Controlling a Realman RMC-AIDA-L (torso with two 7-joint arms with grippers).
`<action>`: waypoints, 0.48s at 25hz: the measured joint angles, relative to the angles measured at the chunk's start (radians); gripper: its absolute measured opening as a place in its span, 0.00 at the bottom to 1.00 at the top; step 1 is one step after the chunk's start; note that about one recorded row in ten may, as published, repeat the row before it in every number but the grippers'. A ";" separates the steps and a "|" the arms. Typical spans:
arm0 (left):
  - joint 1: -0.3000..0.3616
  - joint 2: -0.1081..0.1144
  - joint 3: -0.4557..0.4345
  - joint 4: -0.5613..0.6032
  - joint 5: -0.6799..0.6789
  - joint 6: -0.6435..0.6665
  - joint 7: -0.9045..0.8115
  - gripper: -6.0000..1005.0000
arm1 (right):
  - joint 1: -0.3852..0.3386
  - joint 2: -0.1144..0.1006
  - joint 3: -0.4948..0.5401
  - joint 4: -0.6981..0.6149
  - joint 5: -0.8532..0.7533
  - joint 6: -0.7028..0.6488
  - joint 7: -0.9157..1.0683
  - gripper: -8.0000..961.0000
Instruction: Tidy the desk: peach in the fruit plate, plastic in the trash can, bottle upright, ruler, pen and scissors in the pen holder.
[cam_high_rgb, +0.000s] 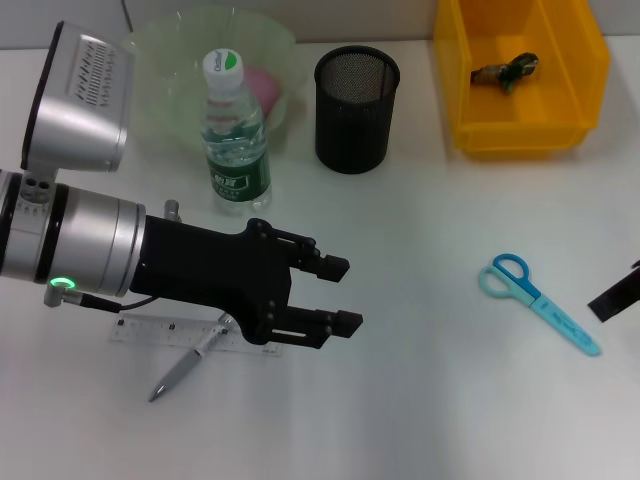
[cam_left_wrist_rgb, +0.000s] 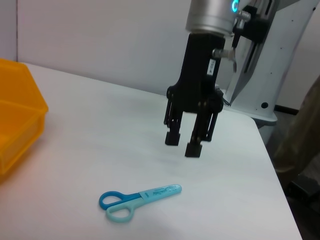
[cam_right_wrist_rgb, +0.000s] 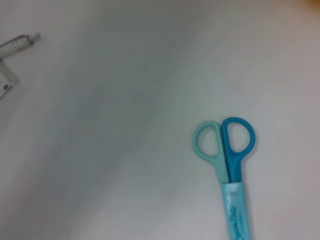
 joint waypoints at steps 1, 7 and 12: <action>0.001 0.000 0.000 -0.001 0.000 -0.001 0.001 0.60 | -0.001 0.007 -0.018 0.004 -0.006 0.016 0.004 0.61; 0.005 -0.001 0.001 -0.007 -0.020 -0.008 0.025 0.60 | -0.009 0.020 -0.143 0.067 -0.025 0.131 0.052 0.61; 0.003 -0.001 0.002 -0.026 -0.025 -0.019 0.034 0.60 | -0.007 0.022 -0.195 0.097 -0.024 0.191 0.077 0.61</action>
